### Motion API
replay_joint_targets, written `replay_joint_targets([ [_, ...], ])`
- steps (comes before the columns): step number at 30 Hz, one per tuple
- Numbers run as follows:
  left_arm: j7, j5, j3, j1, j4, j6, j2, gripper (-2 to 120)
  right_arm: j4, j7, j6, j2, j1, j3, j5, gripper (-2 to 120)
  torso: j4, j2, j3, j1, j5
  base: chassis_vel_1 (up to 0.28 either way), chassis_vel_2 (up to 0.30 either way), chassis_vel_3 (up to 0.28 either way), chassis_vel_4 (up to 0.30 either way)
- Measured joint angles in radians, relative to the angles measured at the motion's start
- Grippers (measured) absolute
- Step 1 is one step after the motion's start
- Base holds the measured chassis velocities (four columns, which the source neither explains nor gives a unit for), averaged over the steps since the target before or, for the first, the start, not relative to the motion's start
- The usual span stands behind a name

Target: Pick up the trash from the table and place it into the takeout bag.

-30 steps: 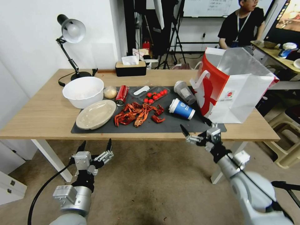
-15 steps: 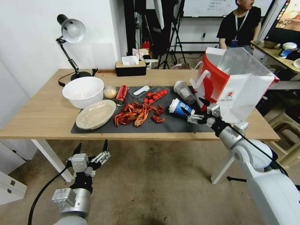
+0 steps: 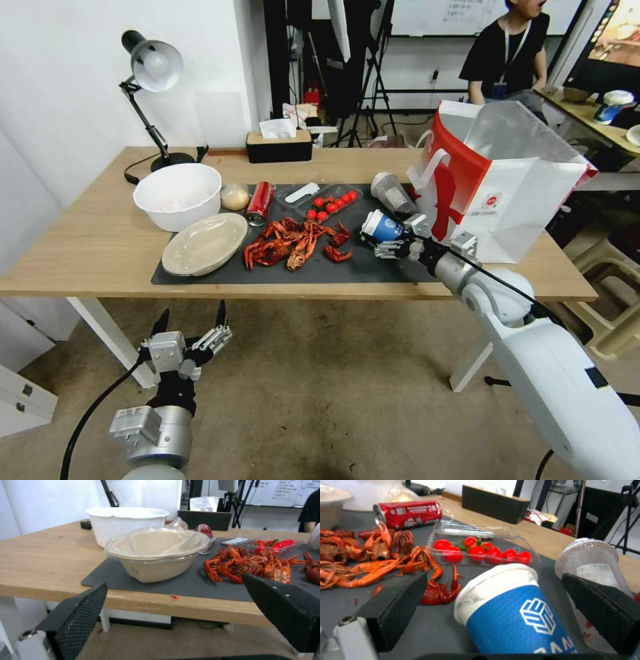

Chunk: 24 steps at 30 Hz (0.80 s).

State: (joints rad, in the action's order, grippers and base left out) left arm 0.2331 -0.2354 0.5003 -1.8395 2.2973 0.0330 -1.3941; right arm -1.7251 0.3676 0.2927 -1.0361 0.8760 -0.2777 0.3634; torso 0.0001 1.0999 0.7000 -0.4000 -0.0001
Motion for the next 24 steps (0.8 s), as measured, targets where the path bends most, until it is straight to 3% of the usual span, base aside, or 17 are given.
replay_joint_targets([
  [18, 0.004, 0.006, 0.001, -0.004, -0.001, 0.008, -0.005, 100, 0.011, -0.009, 0.037, -0.006, -0.037, 0.019, -0.037, 100, -0.0001, 0.000, 0.000, 0.000, 0.0000, 0.000, 0.000, 0.000, 0.000],
  [22, 0.005, 0.017, 0.001, -0.003, -0.005, 0.014, -0.008, 100, 0.014, -0.008, 0.055, -0.004, -0.049, 0.021, -0.051, 100, -0.0001, 0.000, 0.000, 0.000, 0.0000, 0.000, 0.000, 0.000, 0.000],
  [24, 0.008, 0.024, 0.001, -0.006, -0.005, 0.024, -0.010, 100, 0.024, 0.004, 0.108, 0.005, -0.078, 0.028, -0.061, 100, 0.0000, 0.000, 0.000, 0.000, 0.0000, 0.000, 0.000, 0.000, 0.000],
])
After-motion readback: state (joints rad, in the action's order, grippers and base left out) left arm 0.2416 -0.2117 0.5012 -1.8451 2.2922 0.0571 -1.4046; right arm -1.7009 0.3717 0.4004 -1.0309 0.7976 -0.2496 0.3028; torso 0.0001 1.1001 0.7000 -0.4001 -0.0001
